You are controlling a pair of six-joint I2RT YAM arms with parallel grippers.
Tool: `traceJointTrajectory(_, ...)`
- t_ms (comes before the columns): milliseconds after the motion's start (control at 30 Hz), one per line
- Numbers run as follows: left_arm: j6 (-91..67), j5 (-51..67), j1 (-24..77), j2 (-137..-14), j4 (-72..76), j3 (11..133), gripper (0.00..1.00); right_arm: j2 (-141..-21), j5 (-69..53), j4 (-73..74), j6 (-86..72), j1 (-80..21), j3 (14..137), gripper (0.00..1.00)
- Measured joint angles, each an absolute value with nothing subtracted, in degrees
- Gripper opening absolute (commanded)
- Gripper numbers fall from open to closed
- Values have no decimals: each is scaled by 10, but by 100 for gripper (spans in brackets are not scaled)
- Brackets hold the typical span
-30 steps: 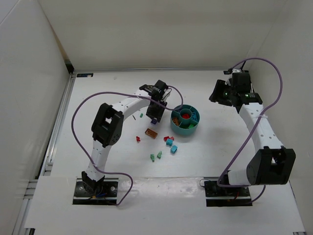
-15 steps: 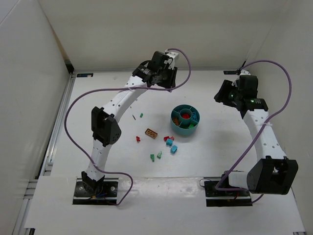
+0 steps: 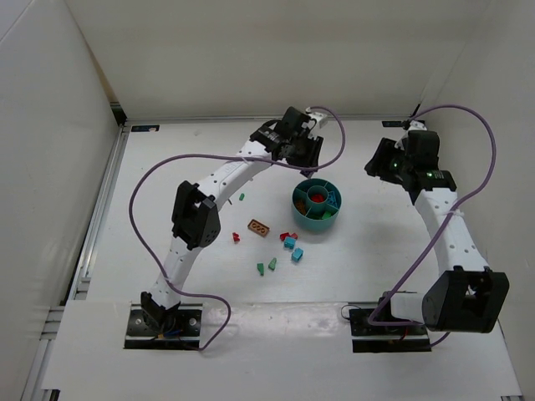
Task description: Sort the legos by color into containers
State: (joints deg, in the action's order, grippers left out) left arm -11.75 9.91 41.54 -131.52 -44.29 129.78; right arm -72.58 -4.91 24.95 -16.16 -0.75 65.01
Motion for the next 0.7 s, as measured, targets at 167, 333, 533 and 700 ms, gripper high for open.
traceJointTrajectory(167,-121,100,425,-1315,-442,1276,50,-726,-51,245,-163,5,635,60)
traceJointTrajectory(333,-125,100,429,-1315,-446,1251,51,-726,-49,240,-164,9,632,60)
traceJointTrajectory(533,-124,102,430,-1315,-446,1244,72,-726,-49,238,-164,9,631,60)
traceJointTrajectory(700,-125,103,430,-1315,-445,1243,73,-726,-49,237,-164,9,630,60)
